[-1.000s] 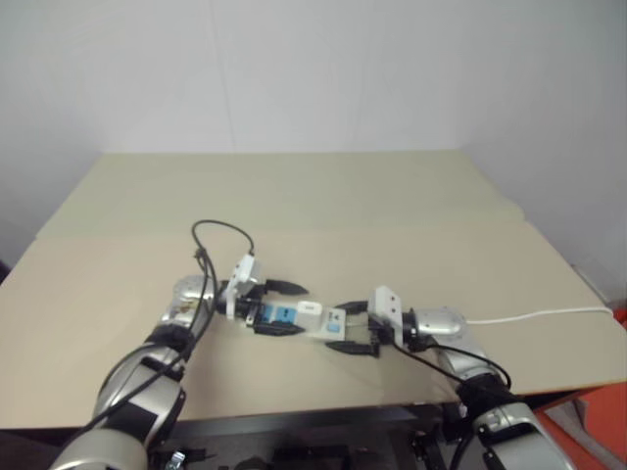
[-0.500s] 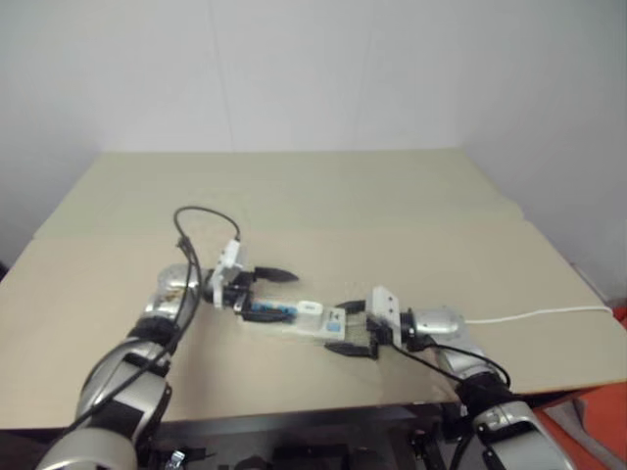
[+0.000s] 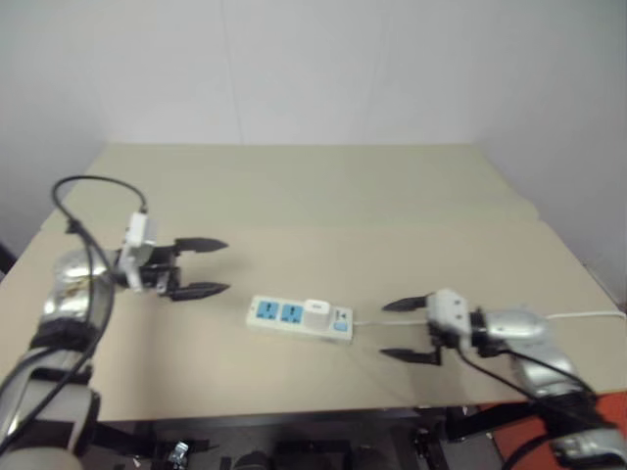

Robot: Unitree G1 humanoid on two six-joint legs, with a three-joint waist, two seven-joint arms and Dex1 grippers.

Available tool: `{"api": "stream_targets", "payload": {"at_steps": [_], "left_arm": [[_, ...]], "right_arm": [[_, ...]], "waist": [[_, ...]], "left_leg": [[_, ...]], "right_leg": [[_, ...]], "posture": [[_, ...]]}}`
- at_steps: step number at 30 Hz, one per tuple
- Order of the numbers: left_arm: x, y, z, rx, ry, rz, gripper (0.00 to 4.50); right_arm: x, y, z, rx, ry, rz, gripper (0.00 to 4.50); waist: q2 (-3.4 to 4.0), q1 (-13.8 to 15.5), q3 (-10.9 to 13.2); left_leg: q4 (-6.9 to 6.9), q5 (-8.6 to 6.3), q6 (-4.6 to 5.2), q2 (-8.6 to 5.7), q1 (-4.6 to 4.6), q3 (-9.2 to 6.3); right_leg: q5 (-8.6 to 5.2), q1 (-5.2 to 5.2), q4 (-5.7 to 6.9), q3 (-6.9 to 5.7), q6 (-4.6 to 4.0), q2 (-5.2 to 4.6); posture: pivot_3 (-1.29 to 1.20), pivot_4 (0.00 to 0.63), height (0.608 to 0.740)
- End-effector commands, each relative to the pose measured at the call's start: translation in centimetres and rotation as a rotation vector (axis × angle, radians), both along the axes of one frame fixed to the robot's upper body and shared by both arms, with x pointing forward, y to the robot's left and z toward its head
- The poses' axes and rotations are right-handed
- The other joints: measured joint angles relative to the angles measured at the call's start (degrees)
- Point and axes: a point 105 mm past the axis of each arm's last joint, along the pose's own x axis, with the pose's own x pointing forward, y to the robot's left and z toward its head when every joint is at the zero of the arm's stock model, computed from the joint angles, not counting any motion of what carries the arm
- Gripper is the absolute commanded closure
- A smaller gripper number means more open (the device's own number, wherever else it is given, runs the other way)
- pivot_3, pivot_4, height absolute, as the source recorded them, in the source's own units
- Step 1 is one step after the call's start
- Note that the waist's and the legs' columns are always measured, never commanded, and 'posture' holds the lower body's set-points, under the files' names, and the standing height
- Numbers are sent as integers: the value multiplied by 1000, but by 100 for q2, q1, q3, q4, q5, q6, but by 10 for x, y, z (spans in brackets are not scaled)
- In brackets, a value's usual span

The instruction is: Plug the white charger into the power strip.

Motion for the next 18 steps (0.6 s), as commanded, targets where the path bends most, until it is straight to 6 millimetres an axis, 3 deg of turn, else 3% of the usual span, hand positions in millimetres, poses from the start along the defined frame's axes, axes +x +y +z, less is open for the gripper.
{"api": "stream_targets", "payload": {"at_steps": [1,8,18], "left_arm": [[-19,19,18,11,-53,28,0],[-45,36,13,50,-33,70,0],[-44,24,6,34,-33,87,0]], "right_arm": [[-13,-20,28,4,-47,-14,13],[-31,-35,35,-32,-33,-54,13],[-36,-37,31,-30,-6,-94,13]], "waist": [[-1,15,1],[-1,81,0],[-1,127,0]], "left_leg": [[0,0,0,0,0,1],[0,0,-1,-7,13,12],[-1,0,0,-9,7,15]], "right_leg": [[0,0,-1,-2,0,-2],[0,12,6,-10,0,-20],[0,9,-1,-11,1,-18]], "posture": [[0,150,740],[0,150,740],[0,150,740]]}}
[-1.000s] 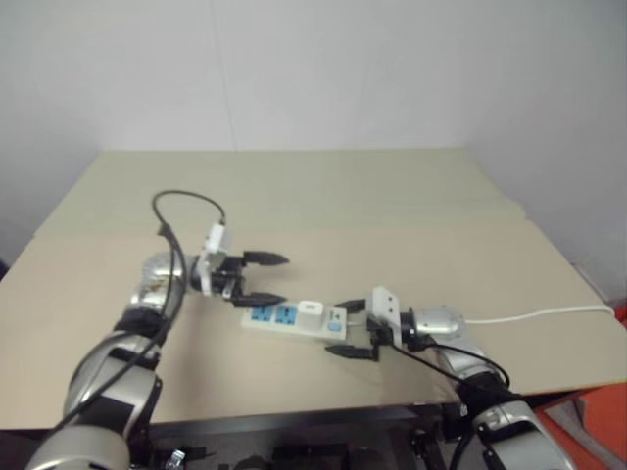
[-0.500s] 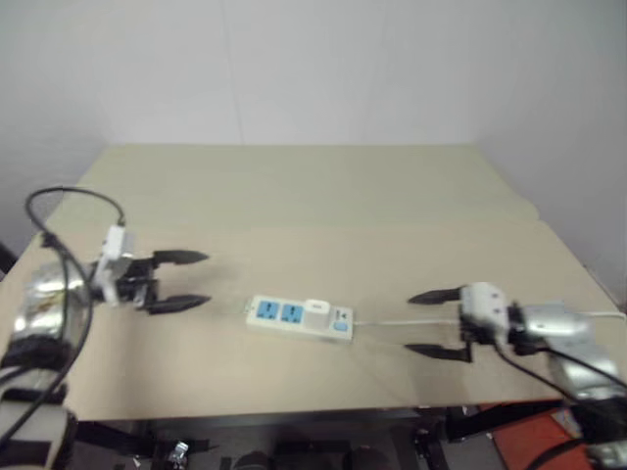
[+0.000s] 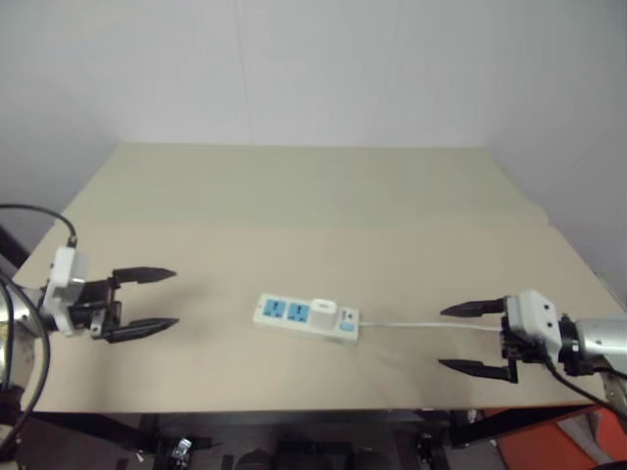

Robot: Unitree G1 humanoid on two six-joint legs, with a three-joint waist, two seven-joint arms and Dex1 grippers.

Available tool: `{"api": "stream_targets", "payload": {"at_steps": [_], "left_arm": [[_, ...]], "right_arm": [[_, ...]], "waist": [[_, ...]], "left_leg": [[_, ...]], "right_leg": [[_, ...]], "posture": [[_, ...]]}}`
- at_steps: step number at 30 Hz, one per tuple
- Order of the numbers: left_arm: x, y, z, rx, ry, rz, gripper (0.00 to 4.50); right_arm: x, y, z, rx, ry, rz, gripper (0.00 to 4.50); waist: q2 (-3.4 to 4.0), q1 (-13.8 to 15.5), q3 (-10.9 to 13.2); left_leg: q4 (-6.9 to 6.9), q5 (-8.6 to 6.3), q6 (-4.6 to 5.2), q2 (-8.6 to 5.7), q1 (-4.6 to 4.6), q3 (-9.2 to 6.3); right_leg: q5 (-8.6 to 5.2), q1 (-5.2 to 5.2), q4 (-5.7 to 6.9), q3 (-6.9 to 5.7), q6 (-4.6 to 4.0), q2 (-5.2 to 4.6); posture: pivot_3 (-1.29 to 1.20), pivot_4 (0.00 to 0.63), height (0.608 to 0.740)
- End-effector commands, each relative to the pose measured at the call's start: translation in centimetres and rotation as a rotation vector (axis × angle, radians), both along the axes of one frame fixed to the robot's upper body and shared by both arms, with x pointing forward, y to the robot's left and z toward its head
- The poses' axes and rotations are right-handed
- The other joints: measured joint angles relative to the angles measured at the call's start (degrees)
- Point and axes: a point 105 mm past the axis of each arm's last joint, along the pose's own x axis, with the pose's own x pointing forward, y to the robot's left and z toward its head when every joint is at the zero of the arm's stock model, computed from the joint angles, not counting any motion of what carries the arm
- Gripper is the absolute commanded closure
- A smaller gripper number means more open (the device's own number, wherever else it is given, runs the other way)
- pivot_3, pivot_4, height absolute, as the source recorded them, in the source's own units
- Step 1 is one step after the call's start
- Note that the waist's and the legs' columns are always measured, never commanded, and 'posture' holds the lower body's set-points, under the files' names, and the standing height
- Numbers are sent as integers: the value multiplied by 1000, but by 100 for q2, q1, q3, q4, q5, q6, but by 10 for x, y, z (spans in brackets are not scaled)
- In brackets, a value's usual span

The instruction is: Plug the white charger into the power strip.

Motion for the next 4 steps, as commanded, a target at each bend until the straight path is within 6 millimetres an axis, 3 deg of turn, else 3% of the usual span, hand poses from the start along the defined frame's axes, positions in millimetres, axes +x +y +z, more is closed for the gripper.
{"api": "stream_targets", "payload": {"at_steps": [1,4], "left_arm": [[1,-4,7,15,-43,6,0],[0,-8,6,14,-28,-13,0]], "right_arm": [[-2,-3,12,-1,-39,-16,13],[-3,-5,11,-10,-39,-31,13]], "waist": [[0,6,0],[0,13,0]], "left_leg": [[0,0,0,0,0,0],[0,0,0,0,-1,0]], "right_leg": [[0,0,0,0,0,1],[0,0,-2,1,0,1]], "posture": [[0,150,740],[0,150,740]]}}
